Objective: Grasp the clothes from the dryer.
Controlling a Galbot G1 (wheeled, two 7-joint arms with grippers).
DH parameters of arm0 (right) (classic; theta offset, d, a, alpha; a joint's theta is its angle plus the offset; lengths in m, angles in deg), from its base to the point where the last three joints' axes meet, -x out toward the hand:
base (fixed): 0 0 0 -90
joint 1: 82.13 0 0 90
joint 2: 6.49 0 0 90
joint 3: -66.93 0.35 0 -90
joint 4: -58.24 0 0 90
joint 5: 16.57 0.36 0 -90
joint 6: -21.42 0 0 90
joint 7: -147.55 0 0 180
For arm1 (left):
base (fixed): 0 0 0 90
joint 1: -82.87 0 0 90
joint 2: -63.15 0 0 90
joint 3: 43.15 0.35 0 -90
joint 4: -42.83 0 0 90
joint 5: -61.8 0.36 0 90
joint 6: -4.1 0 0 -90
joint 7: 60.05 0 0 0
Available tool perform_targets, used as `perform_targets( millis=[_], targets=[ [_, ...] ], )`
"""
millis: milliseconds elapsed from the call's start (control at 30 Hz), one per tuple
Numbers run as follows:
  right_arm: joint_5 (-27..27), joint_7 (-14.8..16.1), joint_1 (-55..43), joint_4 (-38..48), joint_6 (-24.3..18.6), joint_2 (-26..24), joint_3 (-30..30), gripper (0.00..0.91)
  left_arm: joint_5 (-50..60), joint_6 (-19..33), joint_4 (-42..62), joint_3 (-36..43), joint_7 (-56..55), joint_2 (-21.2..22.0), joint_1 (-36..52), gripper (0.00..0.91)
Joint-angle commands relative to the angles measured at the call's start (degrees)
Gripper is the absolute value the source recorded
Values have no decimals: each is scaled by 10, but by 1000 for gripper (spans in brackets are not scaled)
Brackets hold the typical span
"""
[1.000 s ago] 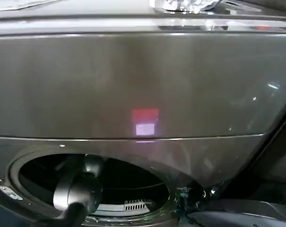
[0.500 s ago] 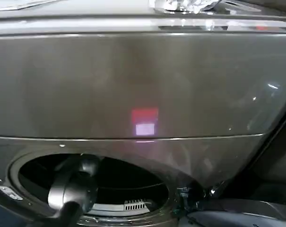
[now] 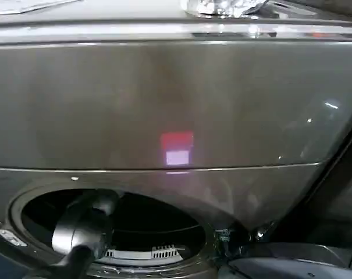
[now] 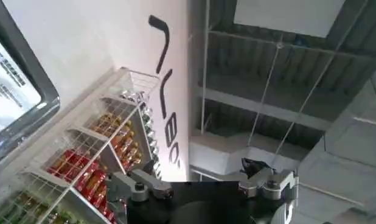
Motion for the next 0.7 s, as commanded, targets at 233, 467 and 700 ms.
perform_targets(
  millis=[233, 467, 700],
  targets=[
    [1, 0, 4, 4, -1, -4, 1, 907, -102, -6, 34, 101, -36, -7, 6, 182],
    [1, 1, 4, 5, -2, -5, 1, 907, -108, -5, 37, 108, -37, -5, 6, 0],
    [1, 1, 2, 4, -2, -5, 0, 907, -109, -6, 38, 107, -36, -7, 8, 0]
  ],
)
